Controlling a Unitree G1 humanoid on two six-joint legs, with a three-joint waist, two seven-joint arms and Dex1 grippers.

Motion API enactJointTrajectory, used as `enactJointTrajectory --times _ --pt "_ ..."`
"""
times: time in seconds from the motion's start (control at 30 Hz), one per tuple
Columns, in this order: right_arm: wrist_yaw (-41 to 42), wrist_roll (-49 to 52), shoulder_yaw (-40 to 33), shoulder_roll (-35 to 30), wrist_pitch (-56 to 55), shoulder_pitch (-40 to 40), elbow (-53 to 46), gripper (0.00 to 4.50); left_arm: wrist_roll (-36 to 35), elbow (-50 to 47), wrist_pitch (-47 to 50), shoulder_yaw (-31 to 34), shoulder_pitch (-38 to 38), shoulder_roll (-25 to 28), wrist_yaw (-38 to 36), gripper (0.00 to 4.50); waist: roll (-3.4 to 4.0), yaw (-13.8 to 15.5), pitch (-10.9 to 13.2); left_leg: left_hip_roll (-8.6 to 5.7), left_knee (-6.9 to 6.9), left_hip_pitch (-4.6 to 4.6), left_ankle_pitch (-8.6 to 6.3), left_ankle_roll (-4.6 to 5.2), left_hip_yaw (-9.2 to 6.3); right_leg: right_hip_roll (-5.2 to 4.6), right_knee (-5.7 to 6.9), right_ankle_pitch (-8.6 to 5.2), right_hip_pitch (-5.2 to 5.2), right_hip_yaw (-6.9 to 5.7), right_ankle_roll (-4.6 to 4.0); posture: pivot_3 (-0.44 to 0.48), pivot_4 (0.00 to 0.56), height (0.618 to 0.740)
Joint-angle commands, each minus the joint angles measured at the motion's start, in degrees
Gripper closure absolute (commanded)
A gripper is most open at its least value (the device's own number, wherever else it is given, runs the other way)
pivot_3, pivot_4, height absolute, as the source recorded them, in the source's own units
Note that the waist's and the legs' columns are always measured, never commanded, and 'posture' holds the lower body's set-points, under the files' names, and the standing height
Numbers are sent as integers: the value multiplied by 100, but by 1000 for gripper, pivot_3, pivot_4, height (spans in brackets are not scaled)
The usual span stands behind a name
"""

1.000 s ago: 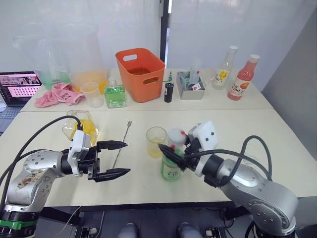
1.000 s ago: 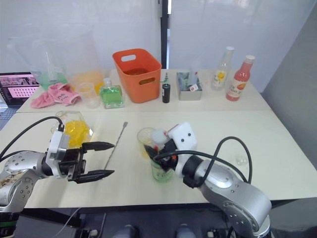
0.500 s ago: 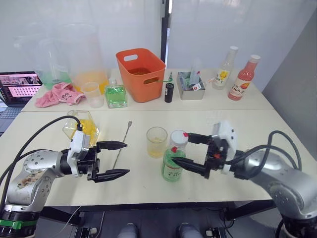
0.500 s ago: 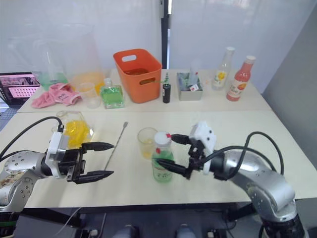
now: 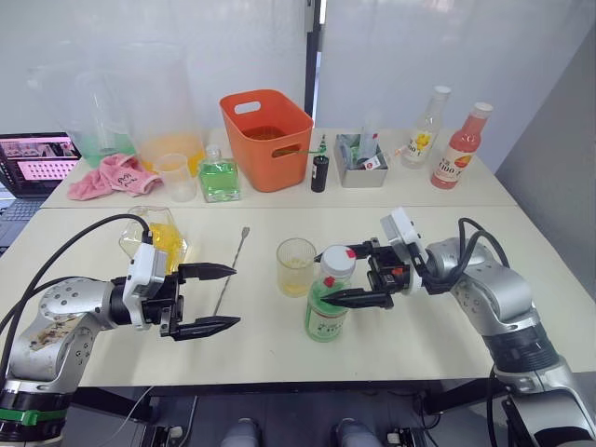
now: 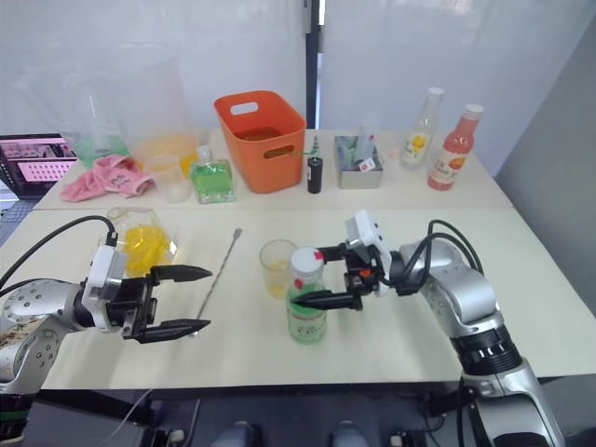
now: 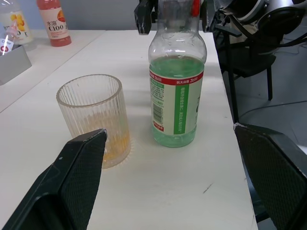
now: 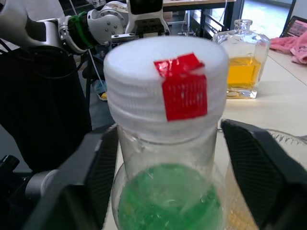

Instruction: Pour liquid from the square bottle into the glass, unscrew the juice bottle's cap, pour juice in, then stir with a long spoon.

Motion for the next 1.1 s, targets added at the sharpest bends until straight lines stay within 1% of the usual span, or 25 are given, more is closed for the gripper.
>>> enactJointTrajectory --times 0.03,0.1,0.2,0.3,0.37,0.4,0.47,0.57,0.63,0.7,0.8,0.97,1.1 --pt "137 125 -163 12 2 -123 -20 2567 -34 -159 3 97 -14 98 0 0 0 -6 0 0 0 0 0 0 0 0 1 0 0 0 0 0 150 739" --pt "116 177 -239 10 64 -122 -83 3072 -21 -154 2 70 -27 92 10 0 1 -7 0 0 -1 0 0 0 0 1 1 0 -1 0 0 0 150 739" --pt "-51 284 -339 -9 204 2 -426 3132 -14 -153 4 37 -50 75 28 0 1 1 0 0 0 0 0 0 0 0 2 0 -1 0 0 0 150 739" --pt "-639 614 -540 59 614 197 -1171 3132 -15 -167 4 26 -55 60 42 0 0 2 0 0 -1 -2 0 0 -1 0 3 0 -4 0 0 0 150 739" --pt "-1483 955 -713 190 1109 363 -1907 3132 -12 -183 -6 22 -47 47 54 0 1 -1 1 0 -2 -4 0 0 -1 0 4 0 -6 0 0 0 150 739" --pt "-2166 1002 -736 274 1463 492 -2433 3132 -4 -187 -21 12 -45 26 67 0 1 -2 1 1 -2 -3 0 0 -1 0 6 0 -6 0 0 0 150 739" --pt "-3203 1027 -721 423 1978 692 -3188 3132 3 -196 -41 2 -40 -3 90 0 1 -12 0 1 -3 -2 0 0 -2 1 11 0 -8 0 0 0 150 739" --pt "-4444 932 -626 727 2546 900 -3806 3132 12 -183 -58 -15 -57 -23 107 0 0 -12 0 0 -2 -2 0 -1 -3 0 12 0 -8 0 0 0 150 739" --pt "-5048 830 -498 968 2752 978 -4049 3133 16 -167 -59 -23 -77 -23 110 0 0 -12 0 0 -1 -2 0 -1 -2 0 10 0 -7 1 0 0 150 739" --pt "-5385 717 -327 1117 2804 1167 -4236 3133 3 -161 -42 -30 -95 -23 126 0 0 -13 0 -1 1 -2 1 -2 -1 -1 11 0 -7 1 0 0 150 739" --pt "-5667 256 -113 1075 2608 1408 -4319 3133 -23 -175 6 -57 -129 -7 126 0 -1 0 -1 -2 0 -4 1 -2 -2 -2 7 0 -7 1 0 0 150 739" --pt "-5680 -76 119 1048 2374 1633 -4266 3133 -7 -111 56 -136 -276 -3 113 0 -4 -15 -2 -1 1 -2 1 -2 -2 -1 6 0 -5 1 0 0 150 739" --pt "-5623 -39 213 1127 2279 1856 -4238 3133 -2 -108 100 -169 -344 -20 120 0 -5 -27 -3 0 0 1 1 -2 -3 1 6 0 -3 1 0 0 150 739"
